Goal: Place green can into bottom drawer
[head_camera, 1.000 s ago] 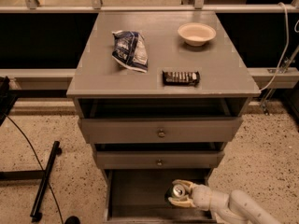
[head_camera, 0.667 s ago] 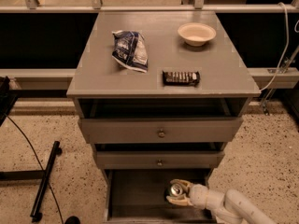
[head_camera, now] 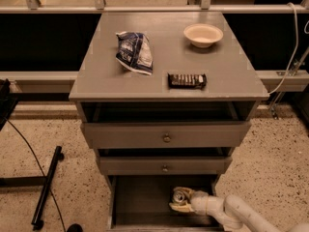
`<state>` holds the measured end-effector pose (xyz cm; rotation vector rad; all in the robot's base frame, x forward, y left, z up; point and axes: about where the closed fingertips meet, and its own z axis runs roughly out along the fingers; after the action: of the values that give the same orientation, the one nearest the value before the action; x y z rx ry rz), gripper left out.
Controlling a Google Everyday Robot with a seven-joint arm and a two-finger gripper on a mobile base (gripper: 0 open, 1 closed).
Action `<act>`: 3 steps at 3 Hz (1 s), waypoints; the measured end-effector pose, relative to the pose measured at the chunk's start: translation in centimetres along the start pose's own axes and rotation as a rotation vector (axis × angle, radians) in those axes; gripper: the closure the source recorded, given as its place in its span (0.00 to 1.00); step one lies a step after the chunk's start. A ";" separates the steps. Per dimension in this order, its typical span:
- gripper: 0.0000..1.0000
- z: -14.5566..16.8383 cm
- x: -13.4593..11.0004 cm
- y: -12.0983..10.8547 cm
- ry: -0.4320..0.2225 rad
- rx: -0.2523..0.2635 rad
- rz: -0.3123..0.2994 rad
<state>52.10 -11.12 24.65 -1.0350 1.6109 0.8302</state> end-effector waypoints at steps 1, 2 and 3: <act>0.64 1.6 1.9 0.6 0.026 -0.022 0.014; 0.40 1.8 1.8 0.7 0.023 -0.025 0.015; 0.17 2.0 1.8 0.9 0.021 -0.028 0.016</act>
Offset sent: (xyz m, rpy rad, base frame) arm -0.0016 0.0111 -0.0202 -0.0143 0.0251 0.0162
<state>51.85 -9.39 22.44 -1.0558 1.6313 0.8573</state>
